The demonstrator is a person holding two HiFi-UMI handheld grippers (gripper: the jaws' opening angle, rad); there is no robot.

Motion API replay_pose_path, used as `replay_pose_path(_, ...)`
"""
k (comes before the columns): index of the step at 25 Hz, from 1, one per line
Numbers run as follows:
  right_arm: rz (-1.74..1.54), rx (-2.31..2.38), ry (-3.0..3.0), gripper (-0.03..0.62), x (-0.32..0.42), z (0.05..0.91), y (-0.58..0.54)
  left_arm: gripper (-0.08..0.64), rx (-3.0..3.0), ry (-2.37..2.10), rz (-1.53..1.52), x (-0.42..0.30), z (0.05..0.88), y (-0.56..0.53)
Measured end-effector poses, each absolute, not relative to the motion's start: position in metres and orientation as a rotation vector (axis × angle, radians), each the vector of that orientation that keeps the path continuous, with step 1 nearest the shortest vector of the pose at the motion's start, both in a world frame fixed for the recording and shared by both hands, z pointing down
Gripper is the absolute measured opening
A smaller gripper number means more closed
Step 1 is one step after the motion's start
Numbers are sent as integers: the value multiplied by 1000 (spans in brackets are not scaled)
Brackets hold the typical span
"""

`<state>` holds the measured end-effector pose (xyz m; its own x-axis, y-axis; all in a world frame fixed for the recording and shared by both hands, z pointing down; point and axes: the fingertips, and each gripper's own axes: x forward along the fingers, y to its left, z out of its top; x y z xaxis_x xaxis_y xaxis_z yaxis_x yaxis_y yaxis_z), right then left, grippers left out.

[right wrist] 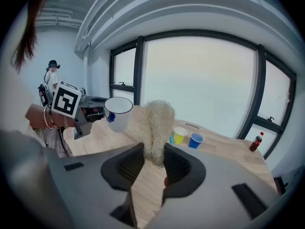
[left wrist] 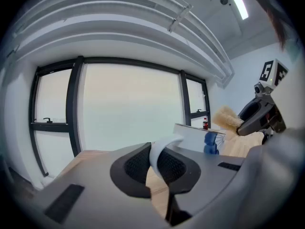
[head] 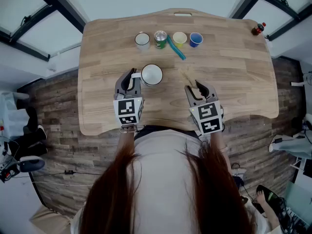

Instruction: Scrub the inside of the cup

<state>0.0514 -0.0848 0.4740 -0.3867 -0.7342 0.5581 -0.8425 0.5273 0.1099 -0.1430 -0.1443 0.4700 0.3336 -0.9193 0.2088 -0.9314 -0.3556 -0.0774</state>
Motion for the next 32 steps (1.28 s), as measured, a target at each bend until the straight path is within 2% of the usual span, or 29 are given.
replay_pose_path(18, 248, 1212, -2283, 132, 50, 461, -80, 29, 2591, -1736, 427, -120, 462, -147)
replay_pose_path(32, 19, 1026, -2211, 132, 29, 453, -82, 29, 2678, -1734, 587, -107, 458, -149)
